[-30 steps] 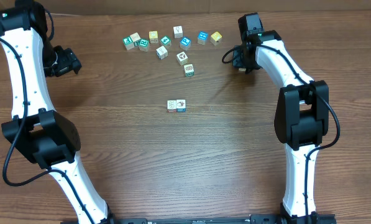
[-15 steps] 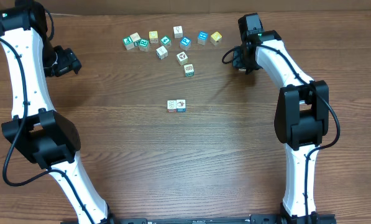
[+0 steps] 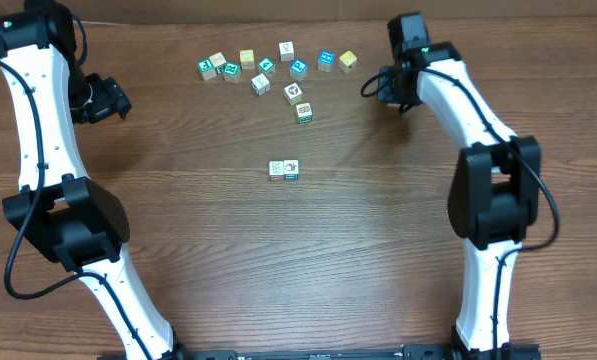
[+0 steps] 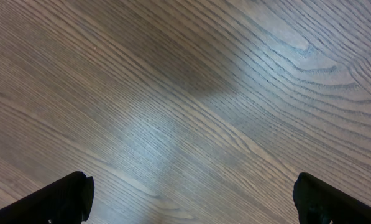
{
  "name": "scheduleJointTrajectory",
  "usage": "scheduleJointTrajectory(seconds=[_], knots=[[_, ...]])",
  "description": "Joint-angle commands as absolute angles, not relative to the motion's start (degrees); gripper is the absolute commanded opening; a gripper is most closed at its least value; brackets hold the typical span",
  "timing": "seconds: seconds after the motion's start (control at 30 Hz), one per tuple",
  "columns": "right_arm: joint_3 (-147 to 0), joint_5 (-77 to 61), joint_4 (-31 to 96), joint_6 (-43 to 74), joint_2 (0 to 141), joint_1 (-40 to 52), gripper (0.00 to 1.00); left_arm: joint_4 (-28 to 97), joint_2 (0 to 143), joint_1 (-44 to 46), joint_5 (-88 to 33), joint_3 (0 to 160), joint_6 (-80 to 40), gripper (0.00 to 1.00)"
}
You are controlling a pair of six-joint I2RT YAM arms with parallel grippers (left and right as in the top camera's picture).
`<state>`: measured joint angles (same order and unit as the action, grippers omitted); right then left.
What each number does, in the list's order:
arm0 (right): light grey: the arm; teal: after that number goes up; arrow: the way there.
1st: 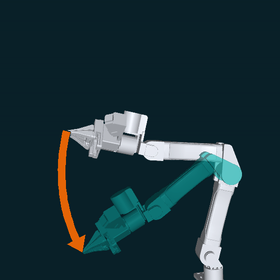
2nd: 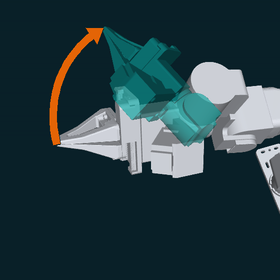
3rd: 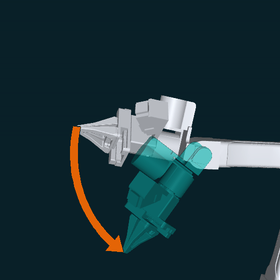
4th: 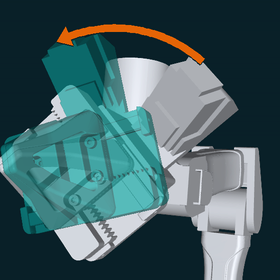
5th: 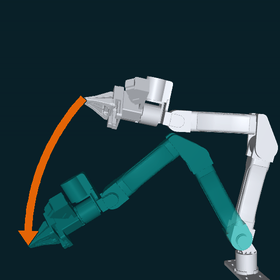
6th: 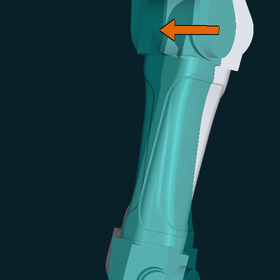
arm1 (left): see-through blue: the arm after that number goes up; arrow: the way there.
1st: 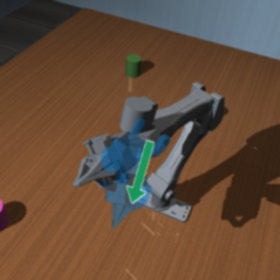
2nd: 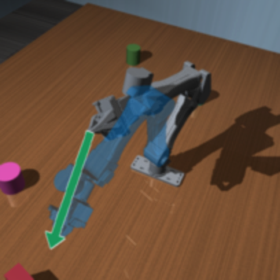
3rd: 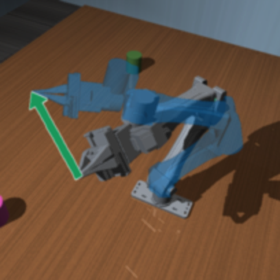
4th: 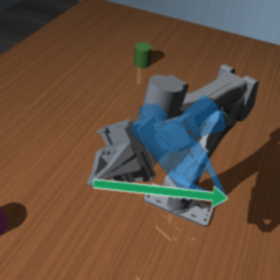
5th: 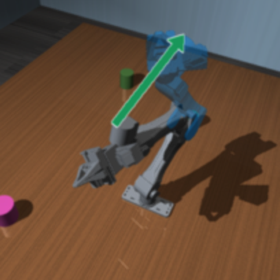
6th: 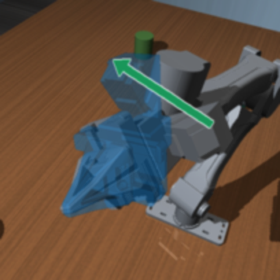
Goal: Form a horizontal line
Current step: 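Carry the green block toward the placed pair of blocks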
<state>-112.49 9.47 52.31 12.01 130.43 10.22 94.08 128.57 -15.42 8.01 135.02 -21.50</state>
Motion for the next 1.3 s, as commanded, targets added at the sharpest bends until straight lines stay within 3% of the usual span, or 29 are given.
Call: scheduleJointTrajectory(seconds=[0.0, 0.33, 0.7, 0.97, 1.27], knots=[[-114.5, 10.5, 53.5, 12.4, 121.4, 10.3, 0.28, 94.0, 128.4, -15.2, 8.6, 134.7, -22.3, 1.00], [-114.5, 9.5, 62.9, 16.7, 110.5, 12.4, 0.24, 94.0, 128.4, -15.2, 8.6, 134.7, -22.3, 1.00], [-114.3, 0.3, 70.2, 18.0, 110.3, 17.1, 0.25, 94.0, 128.4, -15.2, 8.6, 134.7, -22.3, 1.00], [-109.6, 0.5, 69.5, 22.4, 110.5, 22.4, 0.25, 94.0, 128.4, -15.2, 8.6, 134.7, -22.3, 0.99], [-97.1, 0.6, 59.7, 26.6, 110.6, 26.2, 0.25, 94.0, 128.4, -15.2, 8.6, 134.7, -22.3, 1.00]])
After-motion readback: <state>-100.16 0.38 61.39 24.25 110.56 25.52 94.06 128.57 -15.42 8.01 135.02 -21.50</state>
